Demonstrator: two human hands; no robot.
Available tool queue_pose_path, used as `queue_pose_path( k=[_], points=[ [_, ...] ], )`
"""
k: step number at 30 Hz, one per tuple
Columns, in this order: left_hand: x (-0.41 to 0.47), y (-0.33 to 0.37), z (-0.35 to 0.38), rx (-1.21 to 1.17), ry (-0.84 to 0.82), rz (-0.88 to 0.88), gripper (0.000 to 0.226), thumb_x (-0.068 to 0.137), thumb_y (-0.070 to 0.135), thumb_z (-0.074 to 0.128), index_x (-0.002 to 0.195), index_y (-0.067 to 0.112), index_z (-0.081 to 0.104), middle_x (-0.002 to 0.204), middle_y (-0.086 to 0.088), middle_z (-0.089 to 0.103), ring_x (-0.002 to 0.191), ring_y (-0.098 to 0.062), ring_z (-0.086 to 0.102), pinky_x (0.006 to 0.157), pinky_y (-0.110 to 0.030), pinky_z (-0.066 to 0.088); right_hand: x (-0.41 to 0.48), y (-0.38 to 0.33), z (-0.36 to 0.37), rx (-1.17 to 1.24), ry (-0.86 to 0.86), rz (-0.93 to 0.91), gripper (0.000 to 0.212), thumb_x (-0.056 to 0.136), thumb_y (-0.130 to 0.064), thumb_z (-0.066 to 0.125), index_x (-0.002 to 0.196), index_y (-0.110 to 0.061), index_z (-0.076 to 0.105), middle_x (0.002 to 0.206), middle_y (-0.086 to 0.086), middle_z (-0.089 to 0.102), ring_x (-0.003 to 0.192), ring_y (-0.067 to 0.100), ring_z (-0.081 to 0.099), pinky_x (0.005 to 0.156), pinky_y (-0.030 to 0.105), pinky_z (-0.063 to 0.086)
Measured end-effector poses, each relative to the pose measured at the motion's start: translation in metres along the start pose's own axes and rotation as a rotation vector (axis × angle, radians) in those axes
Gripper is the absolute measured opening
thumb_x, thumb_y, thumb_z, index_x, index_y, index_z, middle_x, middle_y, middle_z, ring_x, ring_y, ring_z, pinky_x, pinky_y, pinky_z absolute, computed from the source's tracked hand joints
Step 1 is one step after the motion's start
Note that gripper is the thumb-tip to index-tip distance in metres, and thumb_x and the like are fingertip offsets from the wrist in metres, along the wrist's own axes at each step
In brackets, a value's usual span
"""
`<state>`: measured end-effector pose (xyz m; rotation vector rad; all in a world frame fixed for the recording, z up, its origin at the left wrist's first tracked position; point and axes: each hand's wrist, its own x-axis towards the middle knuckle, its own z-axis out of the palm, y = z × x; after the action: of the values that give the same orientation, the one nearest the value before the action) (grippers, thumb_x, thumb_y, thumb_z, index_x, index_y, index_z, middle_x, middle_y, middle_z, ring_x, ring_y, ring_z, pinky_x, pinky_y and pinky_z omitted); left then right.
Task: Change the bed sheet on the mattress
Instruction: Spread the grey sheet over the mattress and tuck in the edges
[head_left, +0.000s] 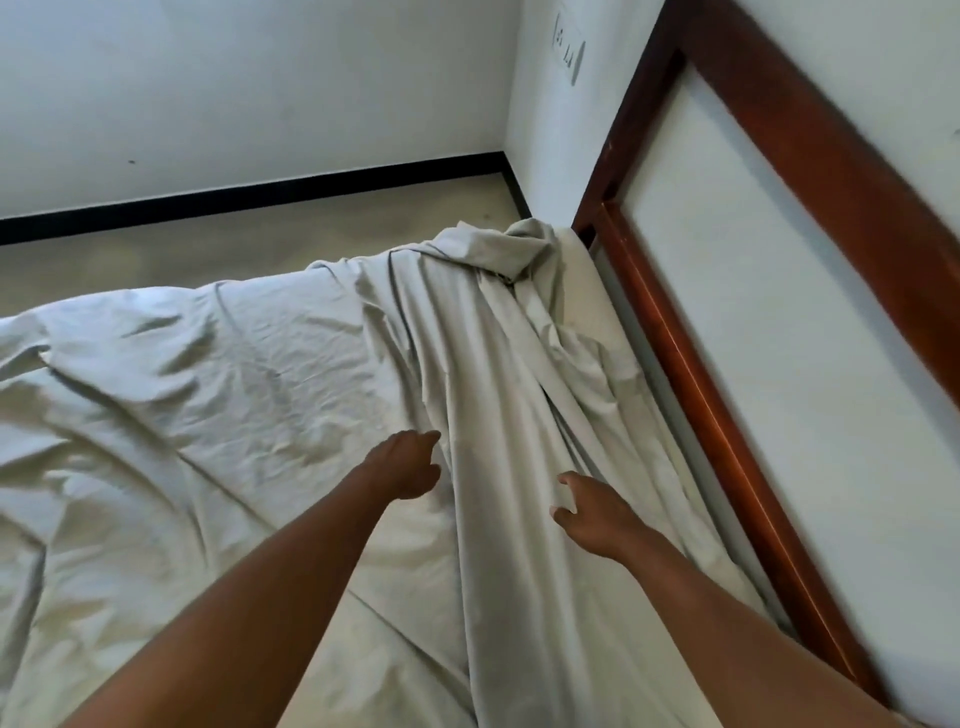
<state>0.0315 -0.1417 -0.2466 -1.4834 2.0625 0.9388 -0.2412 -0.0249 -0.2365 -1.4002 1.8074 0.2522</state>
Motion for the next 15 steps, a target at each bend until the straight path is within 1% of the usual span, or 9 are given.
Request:
queue_pose_path(
  k=[5, 7, 9, 10, 12, 14, 15],
  points=[
    [0.056, -0.017, -0.024, -0.065, 0.061, -0.107, 0.064, 0.098, 0.024, 0.050, 0.158, 0.029, 0.029, 0.150, -0.022, 0.039, 0.136, -0.038, 0.044, 0.111, -0.045, 0.040, 0.064, 0.005, -0.022, -0.077, -0.063, -0.073, 0.062, 0.105, -0.038, 0.049, 0.158, -0.015, 0.026, 0.160, 0.006, 0.036, 0.145, 0.022, 0.038, 0.116, 0.032, 0.033],
    [0.090, -0.026, -0.040, -0.097, 0.124, -0.144, 0.064, 0.097, 0.021, 0.049, 0.158, 0.032, 0.029, 0.153, -0.025, 0.033, 0.137, -0.041, 0.044, 0.112, -0.045, 0.039, 0.105, 0.000, -0.038, -0.119, -0.028, -0.130, 0.061, 0.104, -0.037, 0.049, 0.157, -0.016, 0.028, 0.159, 0.007, 0.037, 0.145, 0.023, 0.038, 0.117, 0.034, 0.032],
    [0.127, -0.032, -0.054, -0.118, 0.168, -0.158, 0.067, 0.096, 0.019, 0.050, 0.157, 0.034, 0.029, 0.159, -0.030, 0.020, 0.141, -0.043, 0.040, 0.115, -0.044, 0.037, 0.142, -0.008, -0.051, -0.129, 0.034, -0.195, 0.059, 0.102, -0.035, 0.052, 0.155, -0.016, 0.032, 0.159, 0.007, 0.037, 0.145, 0.024, 0.039, 0.117, 0.037, 0.033],
    [0.140, -0.034, -0.060, -0.118, 0.162, -0.178, 0.070, 0.095, 0.020, 0.053, 0.157, 0.037, 0.027, 0.161, -0.030, 0.013, 0.143, -0.044, 0.036, 0.115, -0.045, 0.037, 0.157, -0.014, -0.057, -0.121, 0.055, -0.225, 0.059, 0.101, -0.034, 0.053, 0.154, -0.016, 0.034, 0.159, 0.007, 0.038, 0.144, 0.024, 0.040, 0.117, 0.038, 0.034],
    [0.160, -0.029, -0.065, -0.124, 0.093, -0.209, 0.075, 0.094, 0.021, 0.055, 0.157, 0.045, 0.022, 0.164, -0.026, 0.000, 0.146, -0.049, 0.025, 0.114, -0.049, 0.038, 0.187, -0.023, -0.069, -0.120, 0.056, -0.289, 0.058, 0.100, -0.031, 0.055, 0.152, -0.017, 0.036, 0.157, 0.007, 0.039, 0.143, 0.025, 0.041, 0.116, 0.040, 0.036],
    [0.173, -0.025, -0.059, -0.117, 0.021, -0.226, 0.080, 0.095, 0.017, 0.051, 0.158, 0.046, 0.011, 0.164, -0.023, -0.016, 0.149, -0.055, 0.002, 0.113, -0.057, 0.036, 0.215, -0.029, -0.088, -0.118, 0.075, -0.358, 0.057, 0.097, -0.027, 0.058, 0.150, -0.017, 0.040, 0.156, 0.008, 0.042, 0.141, 0.027, 0.043, 0.115, 0.040, 0.037],
    [0.177, -0.024, -0.056, -0.111, 0.011, -0.217, 0.083, 0.095, 0.016, 0.049, 0.158, 0.048, 0.005, 0.163, -0.023, -0.020, 0.148, -0.057, -0.007, 0.114, -0.060, 0.034, 0.229, -0.033, -0.102, -0.098, 0.136, -0.384, 0.055, 0.095, -0.025, 0.060, 0.148, -0.016, 0.044, 0.152, 0.010, 0.047, 0.138, 0.028, 0.047, 0.113, 0.040, 0.040]
  ],
)
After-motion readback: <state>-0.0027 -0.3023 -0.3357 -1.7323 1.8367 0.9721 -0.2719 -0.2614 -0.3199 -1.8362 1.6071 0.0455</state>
